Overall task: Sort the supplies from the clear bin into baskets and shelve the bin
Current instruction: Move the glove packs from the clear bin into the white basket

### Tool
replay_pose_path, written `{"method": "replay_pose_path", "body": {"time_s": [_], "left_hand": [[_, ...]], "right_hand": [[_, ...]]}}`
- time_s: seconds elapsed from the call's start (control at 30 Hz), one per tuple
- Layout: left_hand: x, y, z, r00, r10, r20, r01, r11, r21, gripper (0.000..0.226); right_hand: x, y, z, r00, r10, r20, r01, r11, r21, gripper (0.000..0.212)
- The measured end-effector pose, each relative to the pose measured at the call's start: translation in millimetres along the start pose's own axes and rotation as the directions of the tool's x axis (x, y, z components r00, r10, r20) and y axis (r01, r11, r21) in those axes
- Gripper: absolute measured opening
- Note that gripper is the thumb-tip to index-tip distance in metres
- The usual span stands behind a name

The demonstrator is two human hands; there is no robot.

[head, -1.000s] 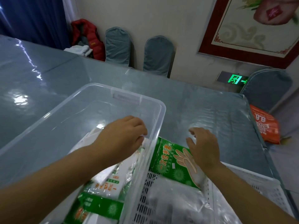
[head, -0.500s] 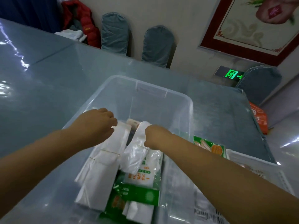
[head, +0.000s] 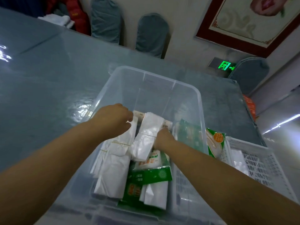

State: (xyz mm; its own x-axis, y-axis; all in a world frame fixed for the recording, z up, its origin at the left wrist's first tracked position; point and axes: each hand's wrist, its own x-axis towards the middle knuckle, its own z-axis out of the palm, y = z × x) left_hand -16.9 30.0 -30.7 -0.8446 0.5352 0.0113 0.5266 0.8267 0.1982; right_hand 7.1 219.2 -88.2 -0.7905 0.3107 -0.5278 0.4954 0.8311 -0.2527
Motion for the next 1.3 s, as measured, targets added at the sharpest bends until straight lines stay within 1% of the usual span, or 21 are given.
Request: {"method": "replay_pose_path", "body": {"time_s": [0.07,0.13,0.23,0.3,0.37,0.43,0.47,0.57,0.67,0.7,0.77,0.83,0.87,0.9,0.93,0.97,1.0,1.03,1.1,1.17,1.3], "left_hand": [[-2,1,-1,1.000,0.012,0.013,-0.012,1.000,-0.015,0.023],[-3,5,-2,1.000,0.028,0.010,-0.028,0.998,-0.060,0.028],[-1,12,-5,0.999,-0.004,0.034,0.012,0.967,-0.255,0.046],[-1,14,-9,0.992,-0.021,0.128,0.084,0.857,-0.508,0.072],[-3,16,-13,0.981,0.024,0.191,0.127,0.664,-0.737,0.086],[-6,18,-17,0.983,0.096,0.157,0.092,0.484,-0.870,0.072],[-6,20,-19,0.986,0.105,0.128,0.071,0.429,-0.900,0.066],[-6,22,-26,0.996,0.087,0.031,-0.004,0.373,-0.928,0.053],[-6,16,-27,0.999,-0.031,0.039,0.047,0.301,-0.952,0.045],[-5,14,-25,0.994,-0.101,0.046,0.077,0.328,-0.942,0.042],[-4,10,-21,0.963,-0.269,-0.007,0.128,0.482,-0.867,0.035],[-2,6,-18,0.922,-0.359,-0.142,0.153,0.678,-0.719,0.032],[-2,5,-17,0.902,-0.377,-0.209,0.162,0.747,-0.644,0.032],[-1,3,-16,0.881,-0.389,-0.269,0.168,0.789,-0.591,0.033],[-1,0,-15,0.857,-0.404,-0.320,0.172,0.810,-0.561,0.033],[0,-2,-15,0.831,-0.423,-0.361,0.180,0.819,-0.544,0.033],[0,-5,-14,0.806,-0.444,-0.392,0.193,0.823,-0.534,0.031],[1,-7,-14,0.785,-0.463,-0.412,0.208,0.823,-0.529,0.029],[2,-12,-13,0.768,-0.490,-0.412,0.221,0.807,-0.548,0.026],[2,-15,-14,0.772,-0.500,-0.392,0.216,0.786,-0.579,0.026],[1,-12,-15,0.796,-0.482,-0.367,0.210,0.788,-0.578,0.025]], "right_hand": [[-3,-11,-18,1.000,0.015,0.000,-0.015,0.961,0.275,0.047],[-10,-24,-39,0.999,0.007,-0.038,0.012,0.874,0.485,0.044],[-28,-36,-59,0.964,-0.062,-0.260,0.201,0.810,0.551,0.051],[-42,-42,-66,0.902,-0.147,-0.407,0.378,0.726,0.575,0.052],[-52,-46,-67,0.851,-0.243,-0.465,0.500,0.643,0.580,0.049],[-61,-51,-67,0.841,-0.302,-0.448,0.537,0.564,0.628,0.041],[-64,-52,-67,0.845,-0.314,-0.433,0.535,0.530,0.659,0.037],[-69,-55,-69,0.853,-0.361,-0.377,0.517,0.495,0.698,0.023],[-71,-54,-70,0.818,-0.478,-0.321,0.540,0.447,0.713,0.015],[-71,-54,-71,0.805,-0.513,-0.298,0.536,0.412,0.737,0.016],[-70,-54,-72,0.796,-0.538,-0.278,0.509,0.346,0.788,0.019],[-59,-52,-71,0.854,-0.427,-0.297,0.469,0.384,0.795,0.024],[-51,-49,-68,0.889,-0.333,-0.315,0.446,0.473,0.760,0.025],[-40,-44,-63,0.904,-0.261,-0.338,0.425,0.617,0.662,0.023],[-28,-38,-56,0.909,-0.258,-0.328,0.392,0.797,0.459,0.019],[-20,-32,-47,0.920,-0.297,-0.254,0.348,0.920,0.182,0.017],[-12,-27,-35,0.931,-0.336,-0.144,0.330,0.942,-0.063,0.020],[-6,-23,-22,0.937,-0.347,-0.040,0.333,0.921,-0.202,0.022],[2,-17,7,0.936,-0.338,0.097,0.352,0.895,-0.274,0.024],[9,-11,33,0.939,-0.325,0.109,0.343,0.884,-0.319,0.029],[18,1,54,0.948,-0.319,0.004,0.296,0.875,-0.384,0.024]]}}
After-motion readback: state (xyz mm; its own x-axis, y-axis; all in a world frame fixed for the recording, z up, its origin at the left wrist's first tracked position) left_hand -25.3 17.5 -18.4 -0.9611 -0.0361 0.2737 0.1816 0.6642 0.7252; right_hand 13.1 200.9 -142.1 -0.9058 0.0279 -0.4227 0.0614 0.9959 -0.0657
